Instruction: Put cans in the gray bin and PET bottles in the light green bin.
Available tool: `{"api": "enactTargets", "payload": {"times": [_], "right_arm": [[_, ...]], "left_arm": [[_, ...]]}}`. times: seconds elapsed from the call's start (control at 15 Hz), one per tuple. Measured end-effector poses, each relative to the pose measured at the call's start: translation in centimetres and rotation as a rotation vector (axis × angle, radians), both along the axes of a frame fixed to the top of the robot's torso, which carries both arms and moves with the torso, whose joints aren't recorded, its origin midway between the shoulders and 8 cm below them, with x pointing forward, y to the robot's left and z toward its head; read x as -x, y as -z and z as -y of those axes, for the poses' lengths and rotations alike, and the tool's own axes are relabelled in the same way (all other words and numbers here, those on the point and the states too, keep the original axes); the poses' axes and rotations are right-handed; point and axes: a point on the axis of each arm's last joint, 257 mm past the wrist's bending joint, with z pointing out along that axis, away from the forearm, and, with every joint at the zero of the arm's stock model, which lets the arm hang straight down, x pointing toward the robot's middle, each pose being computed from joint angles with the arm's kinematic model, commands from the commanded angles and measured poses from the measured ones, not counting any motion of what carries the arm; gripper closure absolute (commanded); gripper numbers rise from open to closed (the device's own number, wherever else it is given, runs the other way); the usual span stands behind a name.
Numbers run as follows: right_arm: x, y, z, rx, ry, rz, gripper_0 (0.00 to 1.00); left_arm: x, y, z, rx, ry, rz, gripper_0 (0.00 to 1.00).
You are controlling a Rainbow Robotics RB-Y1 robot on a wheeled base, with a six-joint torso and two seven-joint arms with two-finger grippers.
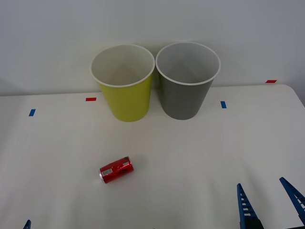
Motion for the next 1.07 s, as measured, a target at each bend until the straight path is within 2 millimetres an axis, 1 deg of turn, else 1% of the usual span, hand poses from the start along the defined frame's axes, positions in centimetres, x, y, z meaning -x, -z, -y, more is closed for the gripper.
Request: {"api": "enactTargets", "payload": {"times": [1.07], "right_arm": [[0.00, 0.00, 0.00, 0.000, 0.000, 0.000, 0.00]], "left_arm": [[0.00, 0.00, 0.00, 0.000, 0.000, 0.000, 0.00]]}}
